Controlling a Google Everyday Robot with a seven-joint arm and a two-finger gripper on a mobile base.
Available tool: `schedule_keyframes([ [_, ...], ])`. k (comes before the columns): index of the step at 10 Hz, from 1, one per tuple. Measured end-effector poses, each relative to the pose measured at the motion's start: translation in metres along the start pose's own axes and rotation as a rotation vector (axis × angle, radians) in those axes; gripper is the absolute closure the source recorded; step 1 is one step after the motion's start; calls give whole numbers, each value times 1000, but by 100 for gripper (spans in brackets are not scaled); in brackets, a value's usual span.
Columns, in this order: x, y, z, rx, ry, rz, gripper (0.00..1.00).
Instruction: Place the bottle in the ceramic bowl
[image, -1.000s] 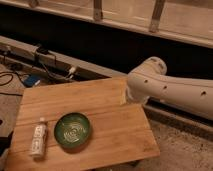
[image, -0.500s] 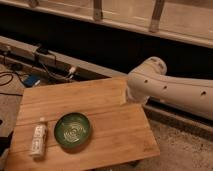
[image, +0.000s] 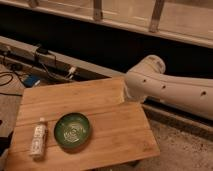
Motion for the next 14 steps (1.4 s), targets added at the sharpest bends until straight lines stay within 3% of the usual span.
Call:
schedule_keyframes([
  [3,-34,60,-10,-2,-19,-121,35],
  [6,-60,134,-10,-12,-4,-277,35],
  [9,-47,207,-5,-33,31,-442,35],
  [12,-19,259,3,-64,60,-490,35],
  [14,-19,256,4,-57,65,-485,35],
])
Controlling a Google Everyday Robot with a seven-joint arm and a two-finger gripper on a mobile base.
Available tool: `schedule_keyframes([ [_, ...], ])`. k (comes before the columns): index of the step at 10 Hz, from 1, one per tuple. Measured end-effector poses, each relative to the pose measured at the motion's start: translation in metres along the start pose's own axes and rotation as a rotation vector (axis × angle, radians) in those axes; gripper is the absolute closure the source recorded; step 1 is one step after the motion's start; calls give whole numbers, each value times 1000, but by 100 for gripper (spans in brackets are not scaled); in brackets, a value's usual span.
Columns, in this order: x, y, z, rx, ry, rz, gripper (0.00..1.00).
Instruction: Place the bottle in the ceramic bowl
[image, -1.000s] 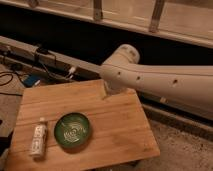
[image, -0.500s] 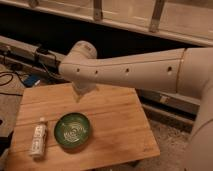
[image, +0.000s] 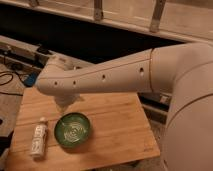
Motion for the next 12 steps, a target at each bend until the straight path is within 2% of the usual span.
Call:
schedule_keyframes([
  [3,0,1,0,-3,0,1,35],
  [5,-2,4,1,-36,4,-37,35],
  [7,-7,37,4,-71,15,-102,35],
  [12,-22,87,24,-95,40,-201,35],
])
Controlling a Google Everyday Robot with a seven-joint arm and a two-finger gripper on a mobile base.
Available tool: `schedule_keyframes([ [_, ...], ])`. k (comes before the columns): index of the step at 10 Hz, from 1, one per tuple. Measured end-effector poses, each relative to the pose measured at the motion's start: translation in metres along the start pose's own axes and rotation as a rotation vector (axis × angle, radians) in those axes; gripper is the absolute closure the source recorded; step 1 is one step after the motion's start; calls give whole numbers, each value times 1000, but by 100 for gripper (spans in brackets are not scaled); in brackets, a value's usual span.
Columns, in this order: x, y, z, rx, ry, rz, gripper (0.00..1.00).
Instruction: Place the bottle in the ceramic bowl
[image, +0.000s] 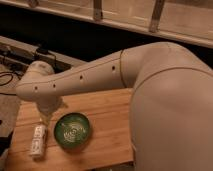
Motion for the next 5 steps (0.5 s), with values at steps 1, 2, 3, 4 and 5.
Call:
schedule_keyframes([
  [1,-6,6,4,-12,-2,-8,35],
  [2,-12,8,11,-22,3,-12,35],
  [3,-21,18,17,-35,5,-28,35],
  [4,-27,30,21,-44,4,-48,35],
  [5,-32,40,23,-53,1,-65,35],
])
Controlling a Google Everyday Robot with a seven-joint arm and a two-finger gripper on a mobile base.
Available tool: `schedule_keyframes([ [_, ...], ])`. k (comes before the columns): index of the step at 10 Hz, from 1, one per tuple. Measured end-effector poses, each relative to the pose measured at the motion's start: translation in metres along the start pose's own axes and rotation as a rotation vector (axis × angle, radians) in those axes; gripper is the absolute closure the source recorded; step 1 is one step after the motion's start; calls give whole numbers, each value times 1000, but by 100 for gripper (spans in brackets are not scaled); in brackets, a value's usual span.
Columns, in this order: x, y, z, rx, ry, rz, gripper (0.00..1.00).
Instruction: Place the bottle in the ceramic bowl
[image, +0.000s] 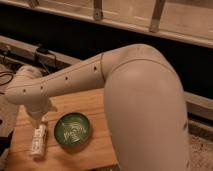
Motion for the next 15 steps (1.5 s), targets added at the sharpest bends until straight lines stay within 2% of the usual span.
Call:
schedule_keyframes([
  [3,-13,34,5,-19,-5,-65,35],
  [11,-15,36,7,-23,3,-75,35],
  [14,-40,51,25,-45,22,-139,35],
  [15,-42,52,33,-52,28,-144,35],
])
